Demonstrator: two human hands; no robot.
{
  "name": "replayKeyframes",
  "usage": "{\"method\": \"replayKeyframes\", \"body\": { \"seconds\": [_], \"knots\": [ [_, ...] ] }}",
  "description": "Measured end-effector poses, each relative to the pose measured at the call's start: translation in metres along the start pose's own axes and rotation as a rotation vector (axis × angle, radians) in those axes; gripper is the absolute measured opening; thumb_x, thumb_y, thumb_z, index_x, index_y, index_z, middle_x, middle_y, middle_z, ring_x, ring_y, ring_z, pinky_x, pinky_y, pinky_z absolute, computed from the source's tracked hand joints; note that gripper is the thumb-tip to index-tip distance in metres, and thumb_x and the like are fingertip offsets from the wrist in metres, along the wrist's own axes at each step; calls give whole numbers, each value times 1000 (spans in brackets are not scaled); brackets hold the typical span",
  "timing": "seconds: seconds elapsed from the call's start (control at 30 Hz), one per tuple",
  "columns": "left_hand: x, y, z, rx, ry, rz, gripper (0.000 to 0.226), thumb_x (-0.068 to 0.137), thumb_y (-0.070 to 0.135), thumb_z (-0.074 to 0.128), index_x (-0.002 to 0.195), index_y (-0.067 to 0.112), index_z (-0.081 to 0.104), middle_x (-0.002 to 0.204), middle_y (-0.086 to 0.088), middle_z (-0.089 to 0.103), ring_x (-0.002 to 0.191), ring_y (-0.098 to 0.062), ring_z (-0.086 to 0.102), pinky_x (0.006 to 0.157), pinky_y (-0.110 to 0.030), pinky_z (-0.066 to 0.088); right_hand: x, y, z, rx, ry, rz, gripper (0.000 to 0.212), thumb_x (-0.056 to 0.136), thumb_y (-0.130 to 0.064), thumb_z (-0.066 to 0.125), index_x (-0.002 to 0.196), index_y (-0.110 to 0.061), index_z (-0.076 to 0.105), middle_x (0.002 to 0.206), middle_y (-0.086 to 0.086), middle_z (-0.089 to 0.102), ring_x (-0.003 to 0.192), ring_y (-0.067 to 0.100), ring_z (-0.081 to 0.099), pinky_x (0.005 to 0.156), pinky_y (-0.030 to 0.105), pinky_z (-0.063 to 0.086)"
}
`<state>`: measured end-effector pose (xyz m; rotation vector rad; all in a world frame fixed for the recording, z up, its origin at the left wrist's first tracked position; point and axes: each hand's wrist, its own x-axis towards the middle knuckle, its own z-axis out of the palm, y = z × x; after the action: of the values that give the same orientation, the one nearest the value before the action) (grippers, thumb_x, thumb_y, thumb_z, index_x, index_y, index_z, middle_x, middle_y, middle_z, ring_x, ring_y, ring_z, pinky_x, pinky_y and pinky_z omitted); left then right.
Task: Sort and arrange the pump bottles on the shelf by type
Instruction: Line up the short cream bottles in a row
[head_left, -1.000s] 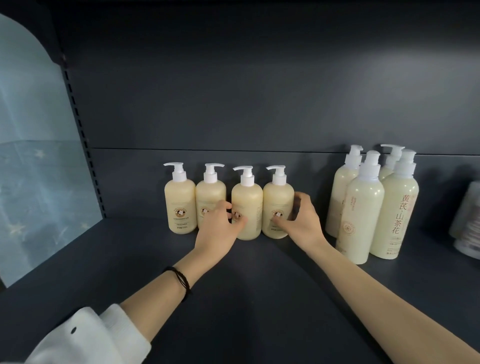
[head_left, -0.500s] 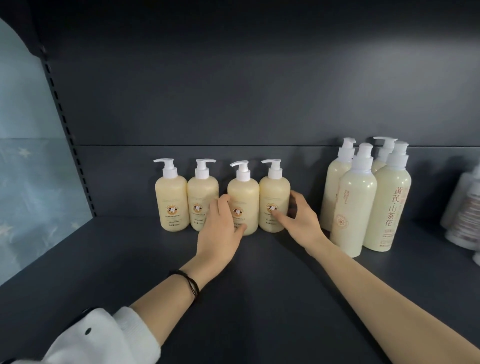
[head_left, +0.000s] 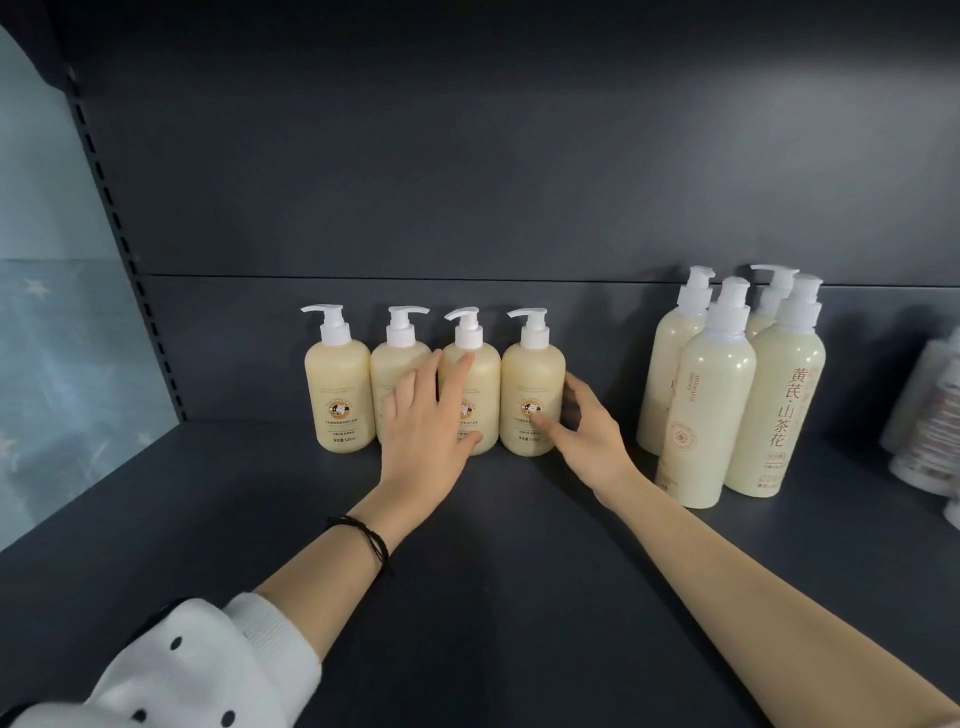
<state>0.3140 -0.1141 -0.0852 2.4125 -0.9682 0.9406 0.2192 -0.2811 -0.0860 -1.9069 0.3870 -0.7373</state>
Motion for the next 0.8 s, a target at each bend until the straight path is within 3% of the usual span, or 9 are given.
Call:
{"method": "replayKeyframes", "body": {
  "seconds": [0.2, 0.3, 0.4, 0.47, 0.53, 0.6, 0.67, 0.8],
  "knots": [
    [1, -5, -2, 75, 41, 24, 94, 68, 39, 80, 143, 28, 26, 141, -5, 39, 115, -28, 44, 90, -40, 43, -2, -4, 4, -76, -3, -42, 64, 87, -25, 69, 143, -20, 37, 136, -5, 53, 122, 10, 50, 98, 25, 41],
    [0, -9, -16, 34, 70, 76, 72, 75, 40, 73, 137, 25, 39, 135, -4, 45, 112, -26, 45, 87, -38, 43, -4, -11, -1, -217, 100, -75, 53, 83, -29, 73, 129, -18, 49, 121, -3, 60, 107, 13, 59, 88, 29, 50],
    [-1, -26, -41, 79, 112, 202, 43, 77, 36, 70, 115, 20, 57, 115, -2, 55, 102, -24, 51, 77, -37, 46, -12, -30, -7, -509, 207, -223, 28, 87, -29, 66, 110, -20, 54, 103, -6, 58, 89, 14, 59, 69, 31, 53],
    [-2, -45, -56, 234, 104, 326, 27, 75, 36, 72, 92, 17, 65, 95, -1, 59, 89, -23, 54, 67, -36, 46, -19, -45, -4, -646, 135, -369, 18, 88, -27, 61, 104, -19, 57, 98, -4, 58, 84, 17, 60, 65, 36, 53],
    [-4, -64, -69, 358, 38, 351, 24, 72, 38, 73, 78, 16, 66, 81, -1, 59, 80, -23, 54, 63, -36, 44, -28, -60, 8, -766, -19, -415, 23, 89, -30, 57, 110, -21, 57, 105, -5, 58, 90, 18, 59, 66, 35, 50],
    [-7, -80, -78, 375, -4, 273, 25, 71, 38, 75, 75, 14, 66, 77, -2, 59, 77, -24, 55, 62, -37, 44, -36, -70, 27, -858, -146, -429, 31, 90, -34, 55, 119, -25, 53, 116, -8, 55, 101, 17, 56, 67, 31, 44],
    [-8, -94, -82, 303, -25, 107, 28, 76, 38, 71, 87, 14, 63, 90, -2, 59, 85, -24, 54, 68, -37, 44, -43, -77, 49, -855, -215, -447, 38, 90, -35, 56, 126, -25, 49, 121, -7, 54, 106, 18, 55, 68, 30, 42],
    [-5, -118, -76, -172, -95, -263, 62, 75, 38, 75, 124, 16, 44, 126, -4, 46, 116, -24, 45, 89, -38, 45, -42, -84, 87, -749, -220, -418, 45, 88, -35, 60, 129, -24, 45, 125, -5, 51, 104, 19, 56, 68, 33, 49]
  ]
}}
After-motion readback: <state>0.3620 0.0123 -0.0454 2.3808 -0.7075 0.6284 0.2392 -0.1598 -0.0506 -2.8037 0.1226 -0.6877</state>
